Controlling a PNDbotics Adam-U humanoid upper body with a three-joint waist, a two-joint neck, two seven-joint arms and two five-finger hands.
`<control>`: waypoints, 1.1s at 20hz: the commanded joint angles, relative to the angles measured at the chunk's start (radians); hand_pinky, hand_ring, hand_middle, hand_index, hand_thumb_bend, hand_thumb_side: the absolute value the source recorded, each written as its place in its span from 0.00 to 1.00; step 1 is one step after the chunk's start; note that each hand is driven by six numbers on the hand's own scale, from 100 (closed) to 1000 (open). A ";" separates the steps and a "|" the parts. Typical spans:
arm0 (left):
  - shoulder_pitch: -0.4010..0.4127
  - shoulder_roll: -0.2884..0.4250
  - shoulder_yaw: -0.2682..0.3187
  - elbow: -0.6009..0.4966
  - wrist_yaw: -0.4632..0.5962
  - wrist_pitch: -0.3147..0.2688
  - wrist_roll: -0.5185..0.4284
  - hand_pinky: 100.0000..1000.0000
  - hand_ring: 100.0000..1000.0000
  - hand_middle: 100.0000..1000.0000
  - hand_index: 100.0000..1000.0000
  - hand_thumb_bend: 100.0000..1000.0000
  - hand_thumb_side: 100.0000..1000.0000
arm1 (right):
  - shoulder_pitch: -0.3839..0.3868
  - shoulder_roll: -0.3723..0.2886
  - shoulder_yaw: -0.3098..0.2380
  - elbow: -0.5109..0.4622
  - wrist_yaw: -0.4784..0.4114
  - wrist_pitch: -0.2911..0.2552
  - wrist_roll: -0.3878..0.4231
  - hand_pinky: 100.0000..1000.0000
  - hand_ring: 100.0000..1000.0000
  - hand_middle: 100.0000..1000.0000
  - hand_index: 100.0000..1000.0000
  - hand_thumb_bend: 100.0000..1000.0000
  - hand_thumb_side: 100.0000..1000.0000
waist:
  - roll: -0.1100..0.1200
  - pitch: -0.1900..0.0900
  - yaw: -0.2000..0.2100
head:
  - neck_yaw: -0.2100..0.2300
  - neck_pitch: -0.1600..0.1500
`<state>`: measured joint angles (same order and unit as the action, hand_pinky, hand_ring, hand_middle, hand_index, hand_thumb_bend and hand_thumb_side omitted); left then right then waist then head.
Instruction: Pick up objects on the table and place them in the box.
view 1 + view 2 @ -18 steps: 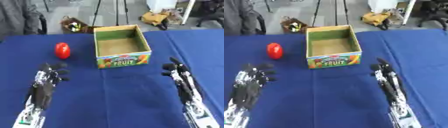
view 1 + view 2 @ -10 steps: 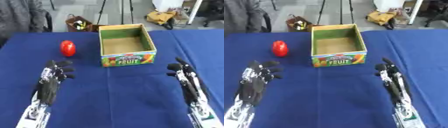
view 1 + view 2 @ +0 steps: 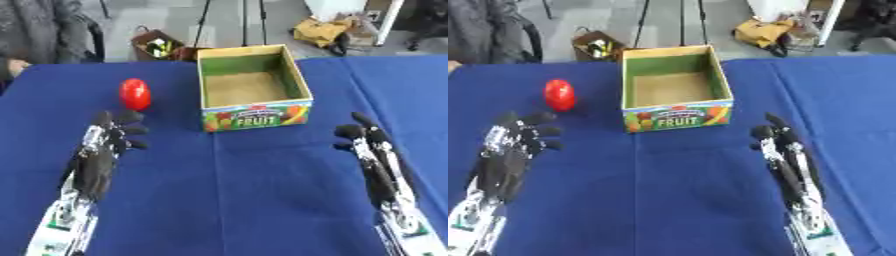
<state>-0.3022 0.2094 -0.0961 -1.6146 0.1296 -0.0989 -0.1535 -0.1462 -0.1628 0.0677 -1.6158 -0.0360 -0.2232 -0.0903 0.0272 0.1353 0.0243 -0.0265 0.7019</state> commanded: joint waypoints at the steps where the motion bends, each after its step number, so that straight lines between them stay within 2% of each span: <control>1: -0.059 0.091 0.047 -0.038 -0.048 0.027 -0.007 0.60 0.74 0.77 0.82 0.17 0.90 | -0.002 -0.014 -0.004 -0.006 0.006 -0.002 0.003 0.65 0.74 0.64 0.91 0.05 0.61 | 0.002 -0.016 -0.001 | -0.003 -0.003; 4: -0.137 0.171 0.078 -0.008 -0.097 0.073 0.025 0.62 0.76 0.78 0.83 0.24 0.83 | 0.000 -0.014 -0.001 -0.004 0.006 -0.002 0.005 0.65 0.74 0.64 0.91 0.05 0.61 | 0.003 -0.018 -0.005 | -0.002 -0.005; 8: -0.245 0.260 0.075 0.073 -0.163 0.139 0.089 0.66 0.78 0.78 0.84 0.32 0.78 | 0.001 -0.014 0.006 -0.004 0.006 -0.002 0.012 0.65 0.74 0.64 0.91 0.05 0.61 | 0.002 -0.020 -0.019 | 0.010 -0.008; 12: -0.354 0.293 0.024 0.181 -0.231 0.207 0.146 0.66 0.77 0.79 0.85 0.35 0.76 | 0.002 -0.016 0.013 -0.004 0.005 -0.002 0.020 0.65 0.74 0.64 0.91 0.05 0.61 | 0.003 -0.019 -0.038 | 0.023 -0.014; 19: -0.541 0.325 -0.085 0.371 -0.348 0.324 0.094 0.65 0.74 0.79 0.84 0.44 0.77 | 0.000 -0.024 0.025 -0.005 0.007 -0.002 0.034 0.65 0.74 0.64 0.91 0.05 0.61 | 0.012 -0.011 -0.069 | 0.045 -0.036; 22: -0.584 0.315 -0.094 0.454 -0.399 0.375 0.110 0.64 0.72 0.78 0.83 0.51 0.77 | 0.001 -0.027 0.030 -0.005 0.010 -0.001 0.039 0.65 0.74 0.64 0.91 0.05 0.61 | 0.014 -0.006 -0.086 | 0.052 -0.047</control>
<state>-0.8620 0.4975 -0.1866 -1.1803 -0.2473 0.2559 -0.0469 -0.1395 -0.1723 0.0943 -1.6096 -0.0340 -0.2235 -0.0561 0.0421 0.1412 -0.0648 0.0202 0.6680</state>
